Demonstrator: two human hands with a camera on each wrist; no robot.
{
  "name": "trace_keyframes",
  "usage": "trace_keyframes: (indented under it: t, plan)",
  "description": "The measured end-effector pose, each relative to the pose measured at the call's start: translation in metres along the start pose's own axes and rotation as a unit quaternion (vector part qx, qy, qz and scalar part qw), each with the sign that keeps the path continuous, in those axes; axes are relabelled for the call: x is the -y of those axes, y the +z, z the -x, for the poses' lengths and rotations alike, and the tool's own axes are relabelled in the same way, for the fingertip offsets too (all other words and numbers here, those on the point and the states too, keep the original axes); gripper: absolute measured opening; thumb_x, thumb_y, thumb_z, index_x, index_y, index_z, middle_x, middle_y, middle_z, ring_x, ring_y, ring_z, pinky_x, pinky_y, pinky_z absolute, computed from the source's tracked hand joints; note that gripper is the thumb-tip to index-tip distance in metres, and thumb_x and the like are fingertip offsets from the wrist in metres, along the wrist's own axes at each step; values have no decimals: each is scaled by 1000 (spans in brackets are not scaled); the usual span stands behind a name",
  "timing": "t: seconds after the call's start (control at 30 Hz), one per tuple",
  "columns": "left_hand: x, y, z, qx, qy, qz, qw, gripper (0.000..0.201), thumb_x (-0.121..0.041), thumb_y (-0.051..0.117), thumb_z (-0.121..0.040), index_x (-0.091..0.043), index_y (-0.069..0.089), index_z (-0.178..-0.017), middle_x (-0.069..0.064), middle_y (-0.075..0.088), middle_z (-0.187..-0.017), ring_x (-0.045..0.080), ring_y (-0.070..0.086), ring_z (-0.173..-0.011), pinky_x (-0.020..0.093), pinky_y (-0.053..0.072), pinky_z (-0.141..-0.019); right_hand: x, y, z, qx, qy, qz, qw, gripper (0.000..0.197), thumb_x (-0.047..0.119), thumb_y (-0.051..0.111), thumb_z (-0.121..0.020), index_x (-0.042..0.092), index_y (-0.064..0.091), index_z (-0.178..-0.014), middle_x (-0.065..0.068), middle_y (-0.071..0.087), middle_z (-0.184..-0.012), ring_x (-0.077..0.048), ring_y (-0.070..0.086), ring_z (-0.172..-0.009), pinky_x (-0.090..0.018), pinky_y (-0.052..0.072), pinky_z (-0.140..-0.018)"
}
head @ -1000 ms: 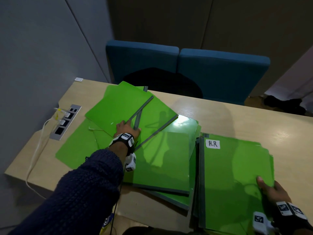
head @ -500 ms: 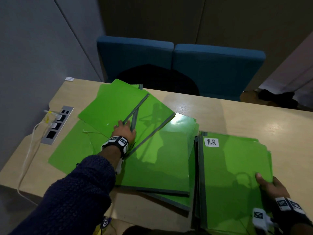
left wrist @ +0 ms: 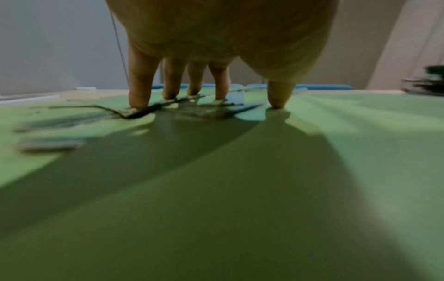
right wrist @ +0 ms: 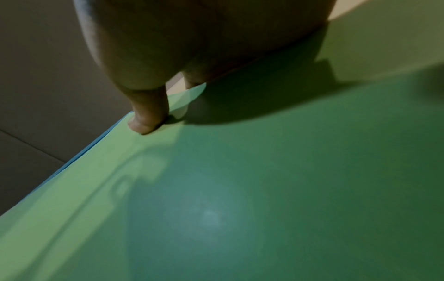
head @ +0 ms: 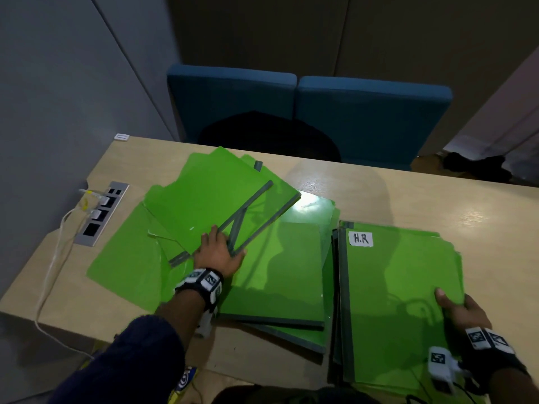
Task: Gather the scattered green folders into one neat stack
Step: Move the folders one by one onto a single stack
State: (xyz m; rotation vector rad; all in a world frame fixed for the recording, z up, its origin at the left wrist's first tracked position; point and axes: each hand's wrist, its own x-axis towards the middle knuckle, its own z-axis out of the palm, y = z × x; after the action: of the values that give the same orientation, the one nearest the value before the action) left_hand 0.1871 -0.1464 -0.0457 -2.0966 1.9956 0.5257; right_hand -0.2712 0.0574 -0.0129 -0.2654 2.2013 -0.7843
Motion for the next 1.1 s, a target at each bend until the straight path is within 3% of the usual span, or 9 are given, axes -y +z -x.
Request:
trace_keyframes:
  t: [0.07, 0.2, 0.3, 0.5, 0.57, 0.7, 0.77, 0.93, 1.1]
  plan:
    - [0, 15, 24, -24, 10, -10, 1000, 64, -61, 46, -88, -14, 42, -131, 9, 30, -152, 32, 34, -136, 53, 45, -95, -1, 1, -2, -4, -2, -2, 1000, 52, 42, 68, -89, 8, 60, -127, -21, 67, -108, -37, 65, -88, -47, 51, -89]
    - [2, 19, 48, -40, 46, -44, 997, 35, -18, 40, -95, -14, 40, -129, 8, 43, -131, 26, 45, -116, 46, 48, -87, -2, 0, -5, -12, -3, -7, 1000, 48, 36, 67, -92, 6, 59, -129, -23, 66, -116, -38, 63, -90, -42, 48, -87]
    - [4, 7, 44, -24, 50, -38, 998, 31, -23, 44, -92, -21, 46, -123, 5, 42, -127, 25, 43, -115, 49, 46, -91, -3, 0, -5, -12, -7, 4, 1000, 51, 41, 68, -89, 9, 60, -128, -23, 66, -120, -41, 65, -93, -47, 50, -92]
    - [-6, 10, 44, -11, 116, -64, 991, 75, 14, 47, -82, -20, 26, -145, 13, 23, -151, 35, 36, -128, 48, 49, -94, -4, 0, -1, -13, -16, -4, 1000, 51, 40, 65, -92, 7, 57, -130, -23, 65, -119, -38, 63, -88, -41, 48, -87]
    - [-5, 8, 45, -2, 115, -68, 991, 82, 12, 52, -81, -18, 20, -150, 13, 15, -158, 36, 32, -134, 49, 46, -100, -6, 0, -1, -13, -20, -11, 1000, 50, 40, 64, -93, 7, 57, -130, -23, 66, -116, -36, 62, -84, -40, 48, -84]
    - [7, 2, 37, -1, 85, -38, 996, 59, -27, 50, -92, -19, 30, -147, 4, 26, -157, 31, 26, -142, 55, 30, -112, -4, 1, 2, -21, -27, -6, 999, 50, 40, 65, -92, 7, 59, -128, -18, 65, -103, -33, 62, -78, -39, 48, -79]
    - [10, 1, 33, 2, 99, -27, 995, 50, -24, 46, -95, -16, 35, -143, 7, 31, -154, 31, 31, -140, 50, 35, -111, -3, 1, 1, -20, -29, 0, 999, 51, 43, 65, -91, 8, 59, -127, -21, 67, -108, -36, 64, -83, -43, 51, -82]
    - [-2, -10, 41, -18, 133, -94, 987, 47, -18, 49, -92, -20, 38, -138, 4, 45, -141, 29, 54, -116, 44, 55, -84, -2, 0, 2, -12, -34, 2, 999, 48, 39, 65, -92, 6, 59, -127, -20, 66, -108, -35, 62, -81, -39, 47, -80]
    - [-17, -50, 33, -167, 156, -61, 972, 44, -20, 54, -91, -21, 51, -135, 5, 66, -117, 30, 62, -96, 41, 54, -67, 2, 0, 5, -16, -33, -7, 999, 49, 35, 64, -94, 1, 58, -129, -22, 65, -109, -22, 56, -66, -35, 44, -79]
